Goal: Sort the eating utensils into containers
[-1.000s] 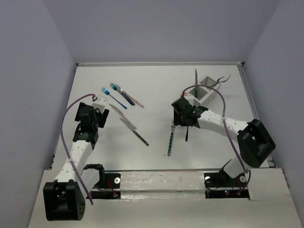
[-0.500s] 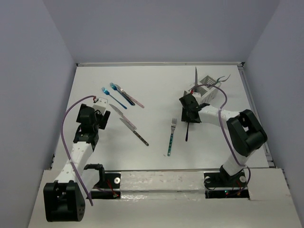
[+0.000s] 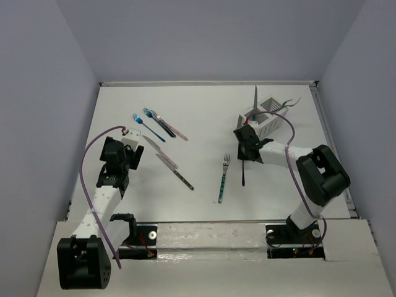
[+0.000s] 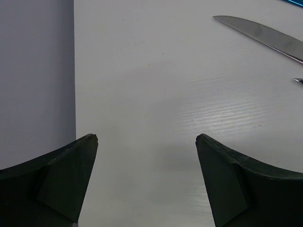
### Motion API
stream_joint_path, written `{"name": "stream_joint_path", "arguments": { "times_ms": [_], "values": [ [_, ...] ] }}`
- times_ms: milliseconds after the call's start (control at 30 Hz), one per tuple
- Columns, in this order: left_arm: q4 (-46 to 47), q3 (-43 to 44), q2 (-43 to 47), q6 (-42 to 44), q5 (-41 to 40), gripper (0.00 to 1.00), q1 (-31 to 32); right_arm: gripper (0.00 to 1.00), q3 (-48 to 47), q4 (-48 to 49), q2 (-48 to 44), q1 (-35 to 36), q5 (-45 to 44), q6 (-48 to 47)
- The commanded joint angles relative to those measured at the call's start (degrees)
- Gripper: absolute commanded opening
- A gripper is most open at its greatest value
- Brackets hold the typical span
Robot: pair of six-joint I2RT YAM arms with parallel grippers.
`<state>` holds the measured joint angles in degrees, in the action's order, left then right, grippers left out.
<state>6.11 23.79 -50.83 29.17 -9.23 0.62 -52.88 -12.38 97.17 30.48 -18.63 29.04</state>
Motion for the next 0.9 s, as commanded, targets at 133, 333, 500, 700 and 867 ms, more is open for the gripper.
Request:
{"name": "stream_joint_path", "arguments": {
  "times_ms": [133,333,500,700,867],
  "values": [
    [2.8,-0.7,-0.1,0.5,-0.6,0.99,-0.2,0.0,1.5,-4.8,-10.8,8.5,3.6,-8.0],
    [2.8,-0.5,-0.5,0.5,-0.6,0.99,-0.2,0.0,-4.0,-1.7,-21.9,9.1,2.5,-12.2],
    [3.6,-0.5,-1.3,0.6,0.1,0.99,-0.1,0.0,-11.8,5.6,-25.1,8.5,-5.1,-21.2],
    [4.5,-0.2,-1.9,0.5,0.3,0.99,-0.2,0.0,-17.7,19.1,-23.2,-2.8,-13.2,-21.1],
    [5.3,-0.2,-3.2,0.5,0.6,0.99,-0.1,0.0,-15.8,42.1,-17.8,-11.8,-20.5,-26.2]
  ]
}}
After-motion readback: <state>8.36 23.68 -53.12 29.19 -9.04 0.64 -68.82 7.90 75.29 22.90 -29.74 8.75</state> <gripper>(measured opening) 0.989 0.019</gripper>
